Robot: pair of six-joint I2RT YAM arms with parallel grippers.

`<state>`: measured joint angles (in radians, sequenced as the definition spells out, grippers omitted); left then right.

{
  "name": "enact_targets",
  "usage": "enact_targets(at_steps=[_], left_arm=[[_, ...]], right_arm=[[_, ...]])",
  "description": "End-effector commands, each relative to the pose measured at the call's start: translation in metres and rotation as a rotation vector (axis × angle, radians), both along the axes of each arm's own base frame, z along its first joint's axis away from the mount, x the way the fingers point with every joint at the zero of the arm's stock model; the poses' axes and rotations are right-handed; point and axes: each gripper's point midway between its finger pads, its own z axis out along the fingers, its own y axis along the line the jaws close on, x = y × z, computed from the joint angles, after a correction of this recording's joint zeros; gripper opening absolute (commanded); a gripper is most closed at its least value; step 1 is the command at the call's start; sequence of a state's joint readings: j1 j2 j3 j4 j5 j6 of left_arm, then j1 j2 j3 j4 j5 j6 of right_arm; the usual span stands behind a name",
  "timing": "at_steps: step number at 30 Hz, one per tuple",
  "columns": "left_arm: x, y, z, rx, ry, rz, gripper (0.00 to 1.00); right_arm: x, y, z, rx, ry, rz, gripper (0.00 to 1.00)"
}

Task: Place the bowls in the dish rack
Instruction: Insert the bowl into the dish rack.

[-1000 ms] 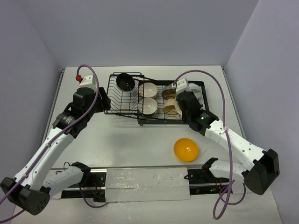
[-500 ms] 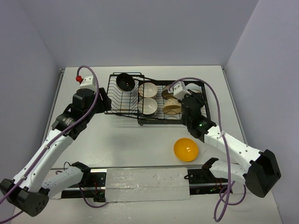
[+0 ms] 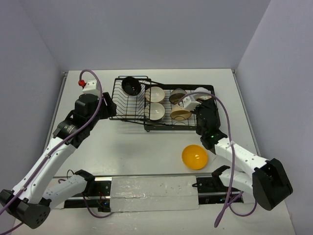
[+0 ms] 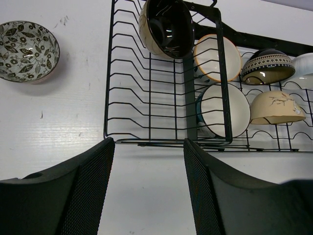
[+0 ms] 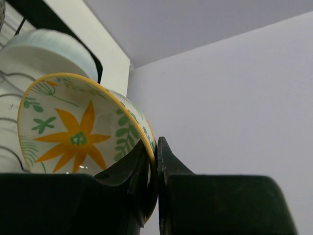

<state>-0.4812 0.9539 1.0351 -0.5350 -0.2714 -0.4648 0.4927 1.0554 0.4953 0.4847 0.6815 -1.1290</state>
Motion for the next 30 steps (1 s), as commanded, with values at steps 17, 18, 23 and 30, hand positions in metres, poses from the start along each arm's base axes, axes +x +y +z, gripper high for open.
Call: enact_targets(at_steps=[17, 18, 23, 30], left_arm=[[-0.005, -0.002, 0.010, 0.024, -0.055, 0.000, 0.64], [-0.005, -0.002, 0.010, 0.025, -0.055, 0.001, 0.65], [-0.005, -0.005, 0.005, 0.041, -0.046, -0.005, 0.65], [-0.004, -0.007, 0.000, 0.055, -0.033, -0.003, 0.67]], right_arm=[[0.040, -0.011, 0.012, 0.016, -0.223, 0.015, 0.00], [0.041, -0.015, 0.011, 0.018, -0.222, 0.005, 0.00], [0.046, -0.021, -0.008, 0.038, -0.164, -0.018, 0.00], [0.039, -0.020, -0.044, 0.065, -0.044, -0.001, 0.00]])
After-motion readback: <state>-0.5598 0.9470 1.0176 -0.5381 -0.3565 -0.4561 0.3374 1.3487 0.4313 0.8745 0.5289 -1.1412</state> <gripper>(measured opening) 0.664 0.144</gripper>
